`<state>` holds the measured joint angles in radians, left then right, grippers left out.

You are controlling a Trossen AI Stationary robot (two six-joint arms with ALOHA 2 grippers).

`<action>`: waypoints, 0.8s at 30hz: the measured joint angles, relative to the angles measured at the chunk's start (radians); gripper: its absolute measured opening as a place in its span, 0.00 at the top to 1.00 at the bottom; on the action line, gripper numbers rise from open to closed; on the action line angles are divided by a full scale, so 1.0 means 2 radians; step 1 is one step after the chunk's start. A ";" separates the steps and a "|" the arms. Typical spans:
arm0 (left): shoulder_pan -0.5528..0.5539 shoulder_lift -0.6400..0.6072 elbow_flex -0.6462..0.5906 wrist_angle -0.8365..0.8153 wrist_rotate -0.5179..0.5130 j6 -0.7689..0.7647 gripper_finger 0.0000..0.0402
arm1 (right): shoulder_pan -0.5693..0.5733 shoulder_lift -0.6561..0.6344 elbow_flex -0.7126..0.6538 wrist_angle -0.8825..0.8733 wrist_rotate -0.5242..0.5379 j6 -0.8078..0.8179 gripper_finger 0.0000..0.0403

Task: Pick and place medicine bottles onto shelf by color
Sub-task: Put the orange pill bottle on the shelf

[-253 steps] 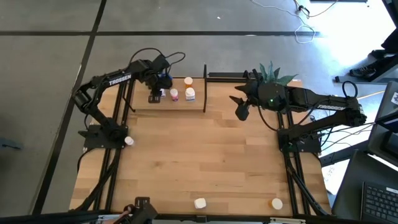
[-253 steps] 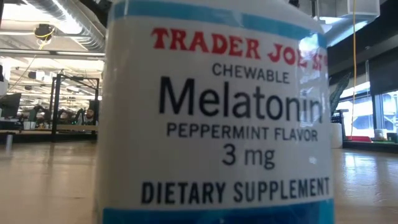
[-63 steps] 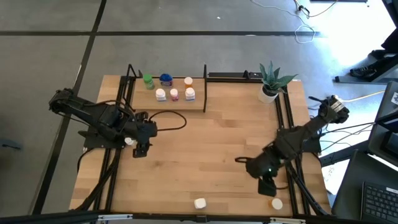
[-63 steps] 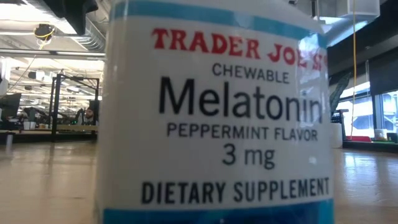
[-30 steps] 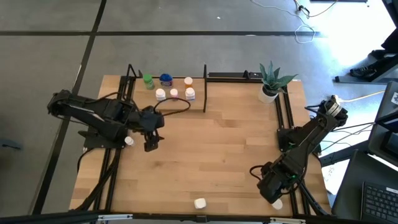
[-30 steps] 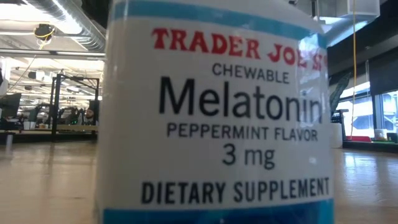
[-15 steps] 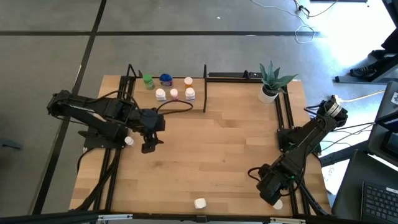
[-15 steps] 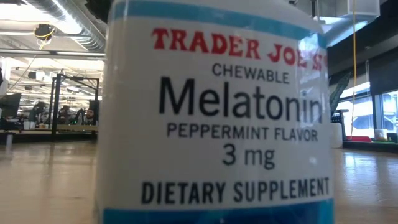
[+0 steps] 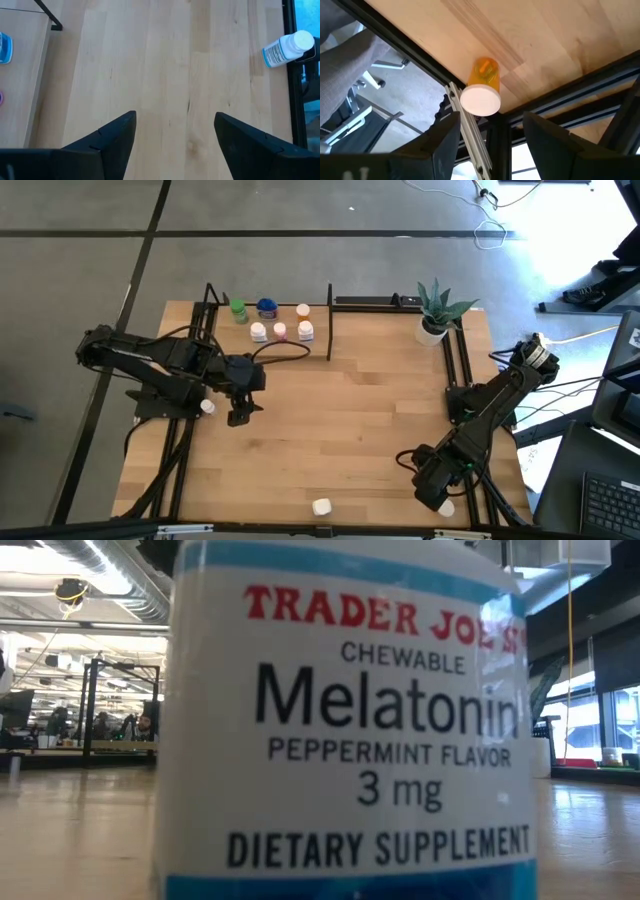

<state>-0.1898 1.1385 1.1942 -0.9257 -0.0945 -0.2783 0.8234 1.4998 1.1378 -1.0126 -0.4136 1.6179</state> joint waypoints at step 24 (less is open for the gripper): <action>0.000 0.000 0.000 0.000 0.000 0.000 0.34 | 0.000 0.000 0.000 0.045 0.063 0.012 0.46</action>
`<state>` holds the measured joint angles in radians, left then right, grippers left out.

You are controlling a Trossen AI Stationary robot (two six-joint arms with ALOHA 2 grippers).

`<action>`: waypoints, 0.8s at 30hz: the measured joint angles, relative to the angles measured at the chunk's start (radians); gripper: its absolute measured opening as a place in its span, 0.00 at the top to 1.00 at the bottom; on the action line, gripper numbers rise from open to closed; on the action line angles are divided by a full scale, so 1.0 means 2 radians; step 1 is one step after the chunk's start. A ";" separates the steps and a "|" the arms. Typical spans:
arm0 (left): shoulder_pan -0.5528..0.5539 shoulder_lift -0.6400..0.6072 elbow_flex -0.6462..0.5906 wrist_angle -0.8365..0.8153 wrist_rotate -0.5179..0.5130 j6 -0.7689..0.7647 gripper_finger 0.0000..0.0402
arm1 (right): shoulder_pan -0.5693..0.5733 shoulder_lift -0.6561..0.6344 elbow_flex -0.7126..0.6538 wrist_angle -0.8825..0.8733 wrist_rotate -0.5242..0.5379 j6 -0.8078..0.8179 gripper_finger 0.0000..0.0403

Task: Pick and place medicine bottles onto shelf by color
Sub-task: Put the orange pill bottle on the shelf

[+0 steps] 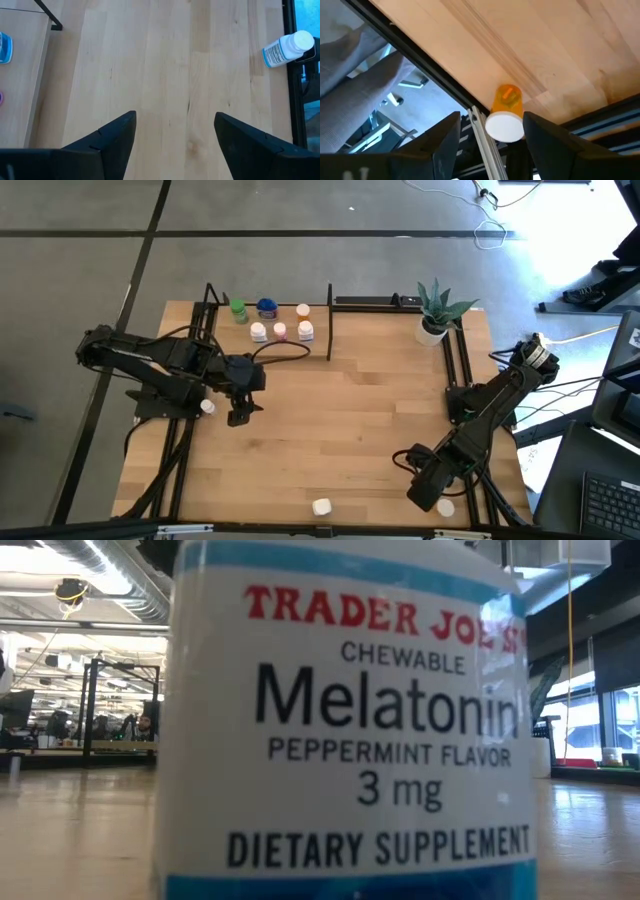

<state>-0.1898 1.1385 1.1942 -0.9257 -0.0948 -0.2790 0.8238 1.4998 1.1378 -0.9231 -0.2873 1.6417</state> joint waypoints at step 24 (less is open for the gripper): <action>0.000 0.000 0.000 0.000 0.000 0.000 0.34 | 0.016 0.000 0.000 0.004 0.052 0.028 0.46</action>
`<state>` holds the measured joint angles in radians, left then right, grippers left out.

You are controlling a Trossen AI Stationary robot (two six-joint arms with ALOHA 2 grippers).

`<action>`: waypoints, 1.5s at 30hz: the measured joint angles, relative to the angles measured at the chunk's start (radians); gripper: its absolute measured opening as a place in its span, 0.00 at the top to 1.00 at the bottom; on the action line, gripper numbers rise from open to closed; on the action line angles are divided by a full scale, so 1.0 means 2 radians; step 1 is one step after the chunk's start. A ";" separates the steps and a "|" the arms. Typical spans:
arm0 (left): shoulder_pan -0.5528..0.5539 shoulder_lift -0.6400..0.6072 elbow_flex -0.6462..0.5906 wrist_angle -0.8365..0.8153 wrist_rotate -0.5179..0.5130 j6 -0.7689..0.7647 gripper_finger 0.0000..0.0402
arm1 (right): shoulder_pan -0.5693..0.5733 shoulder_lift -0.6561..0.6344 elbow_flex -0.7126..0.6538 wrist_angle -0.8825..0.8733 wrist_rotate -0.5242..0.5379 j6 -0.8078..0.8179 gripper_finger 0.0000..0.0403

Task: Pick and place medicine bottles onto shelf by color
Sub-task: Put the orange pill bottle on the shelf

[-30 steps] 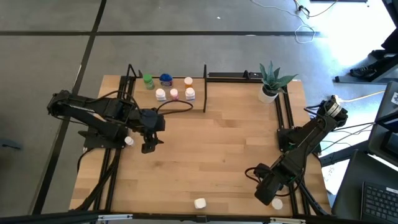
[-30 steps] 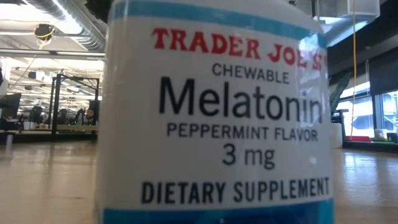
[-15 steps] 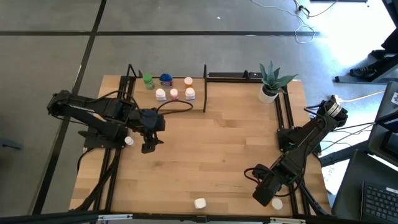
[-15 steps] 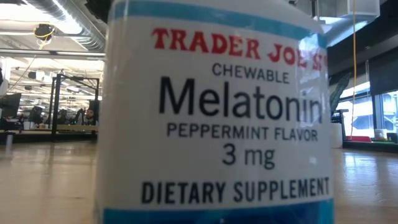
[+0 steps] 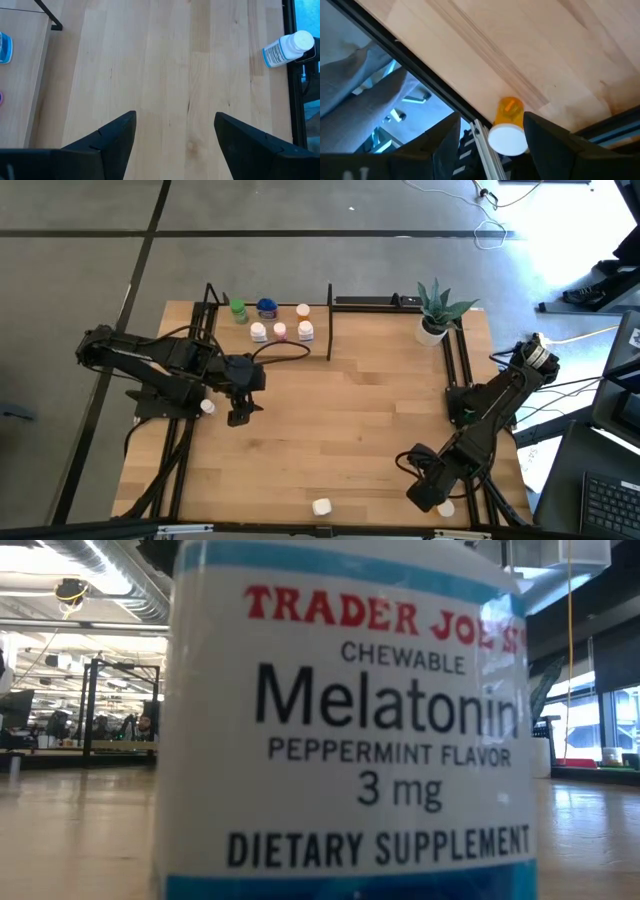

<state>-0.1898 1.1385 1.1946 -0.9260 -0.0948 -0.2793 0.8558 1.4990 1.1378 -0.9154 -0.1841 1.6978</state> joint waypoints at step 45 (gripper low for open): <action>0.000 0.000 0.000 0.000 0.000 0.000 0.34 | 0.003 0.000 0.000 0.012 0.029 -0.001 0.21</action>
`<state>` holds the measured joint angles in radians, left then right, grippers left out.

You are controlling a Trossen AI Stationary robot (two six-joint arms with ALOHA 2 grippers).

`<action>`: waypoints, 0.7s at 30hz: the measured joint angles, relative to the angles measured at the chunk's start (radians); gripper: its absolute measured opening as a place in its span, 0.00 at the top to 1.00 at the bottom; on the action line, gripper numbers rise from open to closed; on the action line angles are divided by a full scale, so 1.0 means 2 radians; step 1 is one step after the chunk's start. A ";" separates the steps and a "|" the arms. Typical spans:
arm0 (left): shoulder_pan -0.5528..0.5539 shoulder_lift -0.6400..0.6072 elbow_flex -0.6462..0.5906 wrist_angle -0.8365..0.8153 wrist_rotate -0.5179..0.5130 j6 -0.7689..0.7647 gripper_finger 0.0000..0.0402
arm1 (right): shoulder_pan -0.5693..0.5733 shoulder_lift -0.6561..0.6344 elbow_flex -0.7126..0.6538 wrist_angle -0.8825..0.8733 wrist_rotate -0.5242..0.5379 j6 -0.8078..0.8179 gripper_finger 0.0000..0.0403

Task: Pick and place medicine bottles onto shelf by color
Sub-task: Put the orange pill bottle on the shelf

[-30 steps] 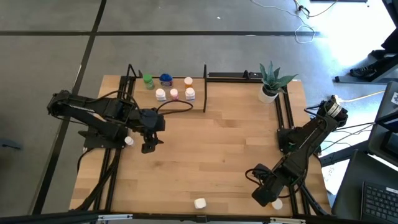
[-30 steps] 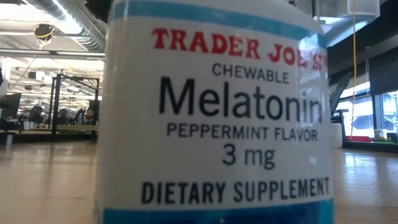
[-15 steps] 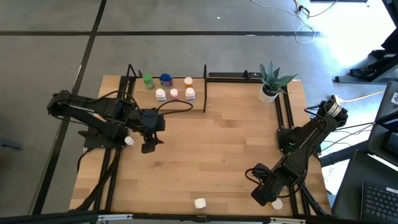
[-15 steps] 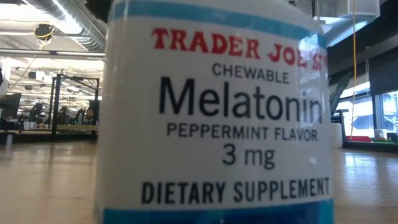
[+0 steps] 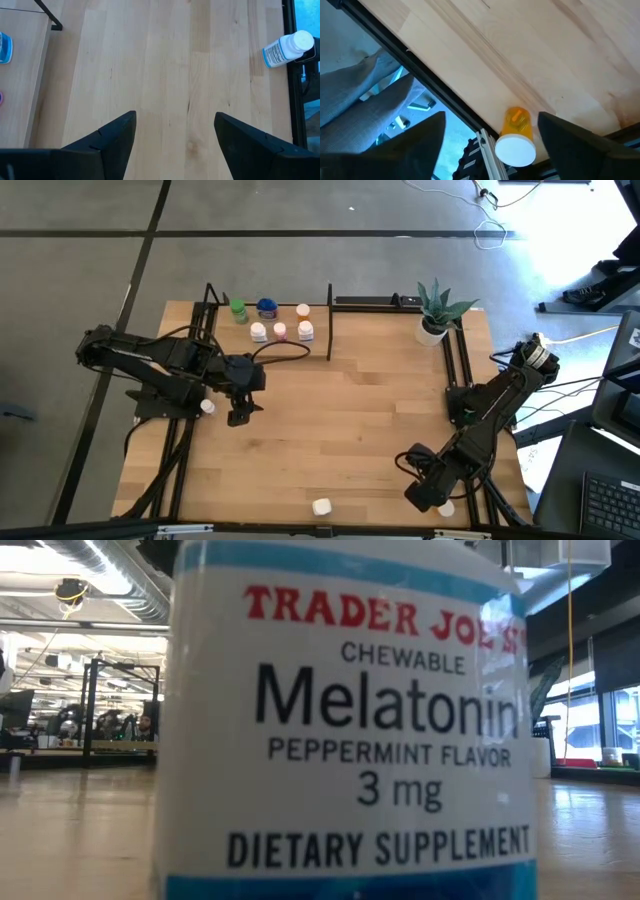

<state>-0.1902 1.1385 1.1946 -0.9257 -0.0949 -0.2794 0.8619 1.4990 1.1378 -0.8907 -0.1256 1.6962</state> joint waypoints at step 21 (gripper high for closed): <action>0.000 0.000 0.000 0.000 0.000 0.000 0.34 | 0.048 0.031 0.000 0.050 -0.060 0.002 0.13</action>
<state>-0.1902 1.1389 1.1954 -0.9257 -0.0952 -0.2791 0.9583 1.5605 1.1381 -0.7903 -0.2447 1.7008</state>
